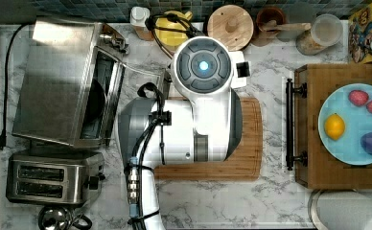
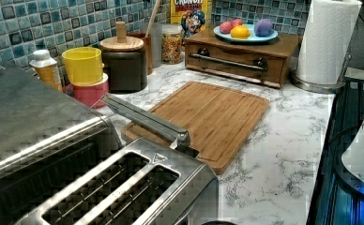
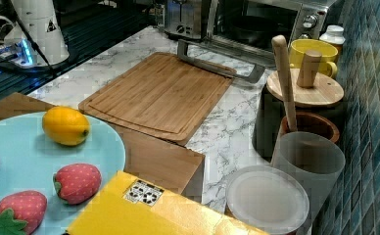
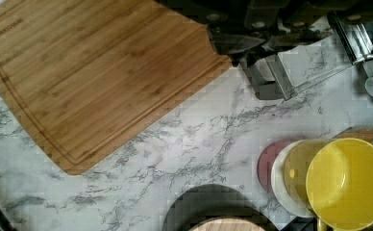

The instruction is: Close the oven.

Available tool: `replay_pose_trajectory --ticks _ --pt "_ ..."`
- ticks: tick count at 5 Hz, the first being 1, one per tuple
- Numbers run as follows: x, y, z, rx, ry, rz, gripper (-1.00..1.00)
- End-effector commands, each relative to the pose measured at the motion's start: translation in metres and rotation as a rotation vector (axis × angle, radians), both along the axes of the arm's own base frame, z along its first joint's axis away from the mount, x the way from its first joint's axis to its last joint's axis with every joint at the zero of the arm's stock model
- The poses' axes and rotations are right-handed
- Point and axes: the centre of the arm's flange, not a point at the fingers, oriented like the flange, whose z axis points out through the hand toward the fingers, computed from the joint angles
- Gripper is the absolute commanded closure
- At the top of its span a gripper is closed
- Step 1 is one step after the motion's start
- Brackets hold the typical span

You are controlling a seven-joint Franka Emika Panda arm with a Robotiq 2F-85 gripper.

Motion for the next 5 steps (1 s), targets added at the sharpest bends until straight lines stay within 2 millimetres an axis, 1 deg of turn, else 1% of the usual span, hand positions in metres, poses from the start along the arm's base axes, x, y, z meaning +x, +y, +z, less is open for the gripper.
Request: replay_pose_trajectory --ticks 1,2,3,4,5 --pt "-0.050 -0.015 -0.074 0.105 -0.008 0.112 1.00" --pt "-0.055 -0.013 -0.094 0.169 -0.021 0.180 1.00" --pt "-0.074 -0.007 -0.117 0.202 -0.098 0.274 1.00" --pt "-0.089 -0.006 -0.138 0.243 -0.183 0.295 1.00" --pt "-0.096 -0.012 -0.166 0.299 -0.285 0.273 1.00"
